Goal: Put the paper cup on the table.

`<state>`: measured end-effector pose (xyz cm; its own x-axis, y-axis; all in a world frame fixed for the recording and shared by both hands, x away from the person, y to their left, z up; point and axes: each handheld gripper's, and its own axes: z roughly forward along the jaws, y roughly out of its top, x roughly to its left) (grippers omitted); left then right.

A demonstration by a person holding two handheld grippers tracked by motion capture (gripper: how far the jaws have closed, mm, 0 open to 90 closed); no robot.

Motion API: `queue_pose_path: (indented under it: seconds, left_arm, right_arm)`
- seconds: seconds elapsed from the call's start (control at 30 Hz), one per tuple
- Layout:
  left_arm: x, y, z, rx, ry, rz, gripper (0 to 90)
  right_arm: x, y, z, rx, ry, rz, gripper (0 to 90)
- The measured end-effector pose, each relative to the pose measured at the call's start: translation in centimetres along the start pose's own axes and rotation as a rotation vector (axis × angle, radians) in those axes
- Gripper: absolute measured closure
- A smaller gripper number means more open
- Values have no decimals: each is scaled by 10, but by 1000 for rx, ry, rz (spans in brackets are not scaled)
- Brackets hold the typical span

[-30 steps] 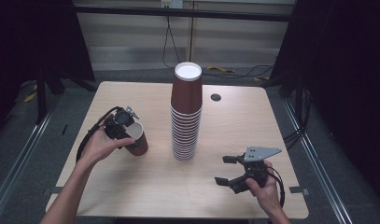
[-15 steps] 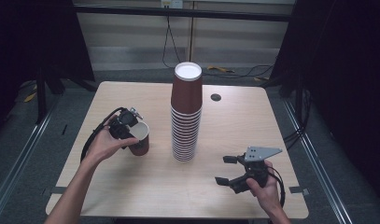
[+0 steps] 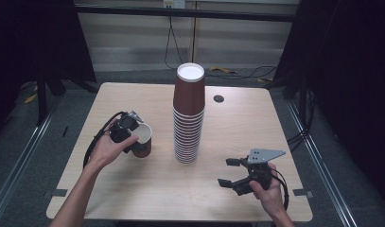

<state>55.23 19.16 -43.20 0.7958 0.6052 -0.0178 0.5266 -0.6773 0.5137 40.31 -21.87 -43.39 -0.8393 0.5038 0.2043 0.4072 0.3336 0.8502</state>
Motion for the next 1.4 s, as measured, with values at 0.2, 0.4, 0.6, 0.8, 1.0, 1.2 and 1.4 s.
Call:
queue_pose_path:
  seconds: [0.2, 0.4, 0.6, 0.8, 1.0, 1.2, 1.4]
  left_arm:
    - [3, -10, 1, -80, -23, -10, 72]
    - [2, -17, 3, -121, -11, -13, 99]
    - [3, -26, 5, -156, -10, -5, 108]
    - [4, -32, 9, -171, -15, -15, 122]
    - [5, -41, 10, -203, -33, -19, 132]
    - [7, -51, 16, -192, -46, -23, 155]
    - [8, -60, 13, -210, -24, -44, 156]
  right_arm:
    - [0, -1, 0, 5, -5, 0, 161]
    - [0, -1, 1, 6, -6, 3, 159]
    - [-1, -1, -1, 0, -8, 5, 159]
    - [-1, -1, -1, 3, -9, 5, 159]
    - [-1, -1, -1, 1, -10, 6, 158]
    - [-1, -1, 0, 6, -10, 4, 159]
    - [-1, -1, 0, 3, -12, 4, 159]
